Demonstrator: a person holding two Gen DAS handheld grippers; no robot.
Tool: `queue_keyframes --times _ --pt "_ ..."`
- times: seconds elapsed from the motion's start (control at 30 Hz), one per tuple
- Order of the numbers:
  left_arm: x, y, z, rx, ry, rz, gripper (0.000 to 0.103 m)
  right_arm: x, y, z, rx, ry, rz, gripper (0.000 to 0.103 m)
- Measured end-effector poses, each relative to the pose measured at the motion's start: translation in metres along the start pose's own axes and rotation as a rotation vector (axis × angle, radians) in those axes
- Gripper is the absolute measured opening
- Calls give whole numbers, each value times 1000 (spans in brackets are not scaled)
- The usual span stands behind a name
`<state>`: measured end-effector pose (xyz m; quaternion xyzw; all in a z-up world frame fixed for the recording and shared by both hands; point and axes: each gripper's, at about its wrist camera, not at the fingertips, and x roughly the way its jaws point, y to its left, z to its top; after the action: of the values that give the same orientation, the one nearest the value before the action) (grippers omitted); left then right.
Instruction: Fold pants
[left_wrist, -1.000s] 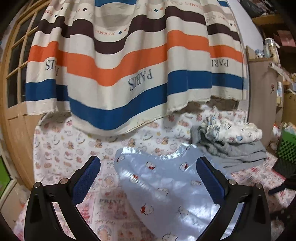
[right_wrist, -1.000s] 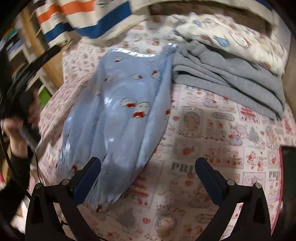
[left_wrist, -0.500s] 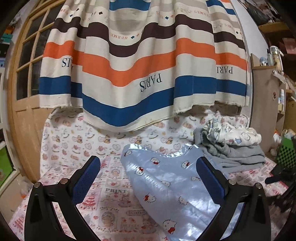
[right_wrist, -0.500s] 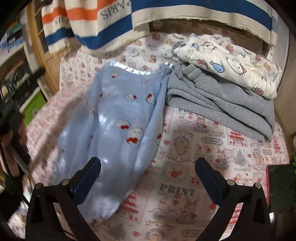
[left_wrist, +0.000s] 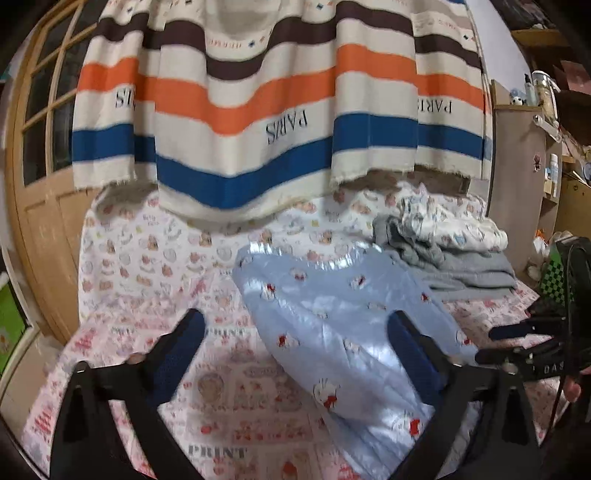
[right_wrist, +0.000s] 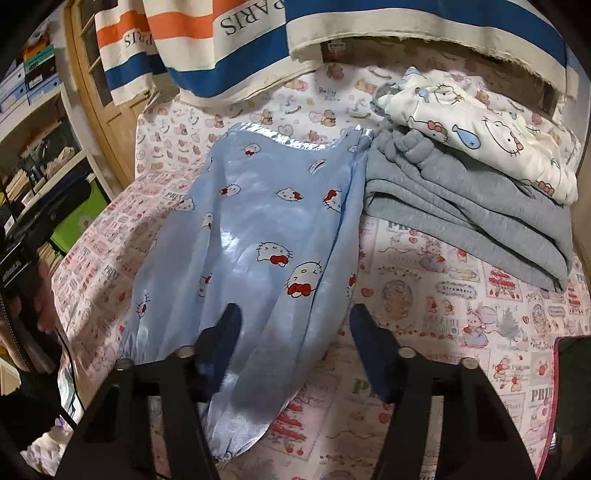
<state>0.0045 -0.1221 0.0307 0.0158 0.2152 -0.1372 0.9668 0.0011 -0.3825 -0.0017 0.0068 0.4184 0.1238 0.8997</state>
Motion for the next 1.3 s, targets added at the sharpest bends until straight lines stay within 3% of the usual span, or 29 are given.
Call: queue_keyframes --times 0.2,0.4,0.57,0.77,0.93,0.97,1.0,1.03,1.2,1.3 --pt "-1 -6 -29 0 121 -46 51 -17 13 -17 -2 -81 34 56" --pt "2 -16 -55 -31 181 -50 50 -29 23 -38 45 -215 -12 55" --pt "4 -23 -77 -134 292 -138 50 -39 29 -63 109 -306 -38 55" --pt "6 -40 -91 -145 325 -176 50 -41 26 -83 160 -326 -65 55" --pt "7 -40 -92 -171 302 -161 50 -35 13 -91 228 -308 -23 55" --pt "6 -41 -93 -169 295 -167 41 -34 14 -92 228 -306 -22 53" --pt "5 -41 -93 -163 278 -171 13 -32 15 -93 226 -304 -20 48" --pt "3 -42 -93 -153 265 -161 1 -30 16 -93 223 -299 -18 46" --pt "-16 -34 -88 -145 174 -101 1 -23 23 -96 213 -298 -2 32" --pt "-24 -28 -87 -125 157 -70 1 -19 26 -97 220 -295 9 31"
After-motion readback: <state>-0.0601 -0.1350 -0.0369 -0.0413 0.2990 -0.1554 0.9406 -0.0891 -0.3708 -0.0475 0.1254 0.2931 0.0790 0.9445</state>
